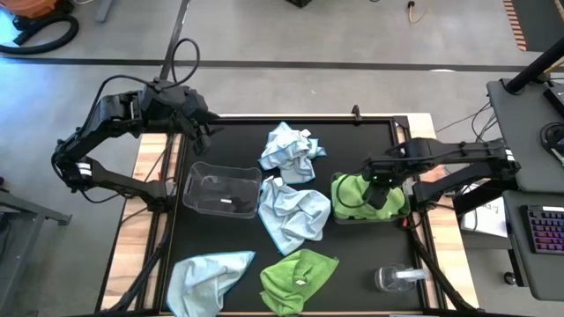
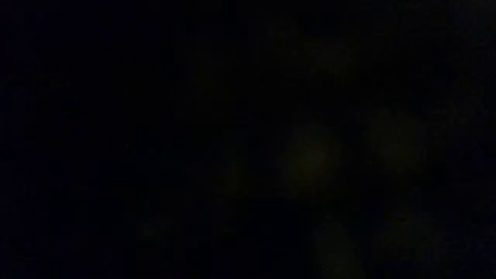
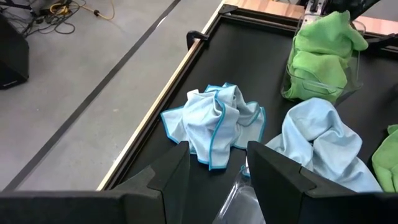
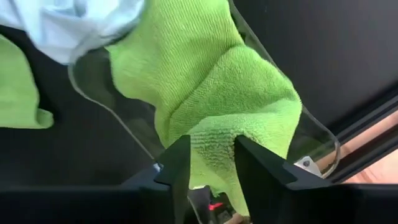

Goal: Sort microfiber towel by color & place in baskets
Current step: Put the green towel into the right transparent bin, then put the blue towel into the left transparent bin

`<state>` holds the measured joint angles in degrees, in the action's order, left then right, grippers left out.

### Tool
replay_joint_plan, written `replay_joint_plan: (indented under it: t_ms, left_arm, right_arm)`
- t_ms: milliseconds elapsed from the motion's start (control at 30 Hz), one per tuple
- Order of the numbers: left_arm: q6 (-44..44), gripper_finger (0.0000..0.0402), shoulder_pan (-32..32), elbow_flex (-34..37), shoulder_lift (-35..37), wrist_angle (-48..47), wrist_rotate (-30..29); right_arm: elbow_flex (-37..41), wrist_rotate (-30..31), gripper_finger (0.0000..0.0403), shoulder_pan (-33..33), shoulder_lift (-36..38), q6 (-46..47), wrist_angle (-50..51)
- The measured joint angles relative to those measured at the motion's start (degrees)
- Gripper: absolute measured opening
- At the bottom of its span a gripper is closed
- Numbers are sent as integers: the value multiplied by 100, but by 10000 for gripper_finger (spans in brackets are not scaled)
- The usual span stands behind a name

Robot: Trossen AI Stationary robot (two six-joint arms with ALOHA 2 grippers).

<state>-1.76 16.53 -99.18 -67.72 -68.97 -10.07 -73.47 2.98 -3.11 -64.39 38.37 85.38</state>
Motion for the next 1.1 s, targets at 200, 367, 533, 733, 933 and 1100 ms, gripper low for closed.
replay_joint_plan:
  t_ms: [200, 367, 533, 733, 933, 1100]
  left_arm:
    - [-7, 146, 0, 0, -2, -104, 3]
    - [-33, 146, 0, 18, -42, -31, 7]
    - [-33, 146, 2, 585, -173, 613, 253]
    - [282, 146, 8, 1394, -507, 1174, 621]
    - [1292, 146, 72, 1607, -864, 1863, 630]
    - [1815, 146, 344, 1572, -1213, 2318, 1229]
  right_arm:
    - [-583, -261, 136, 0, -12, 152, 477]
    - [-854, -361, 137, 2, 14, 148, 309]
    - [-899, -90, 137, 1, 8, -92, 64]
    - [-886, 7, 137, 0, -46, -302, -41]
    - [-883, 9, 137, 0, -78, -302, -42]
    - [-877, 22, 137, 0, -95, -401, -45]
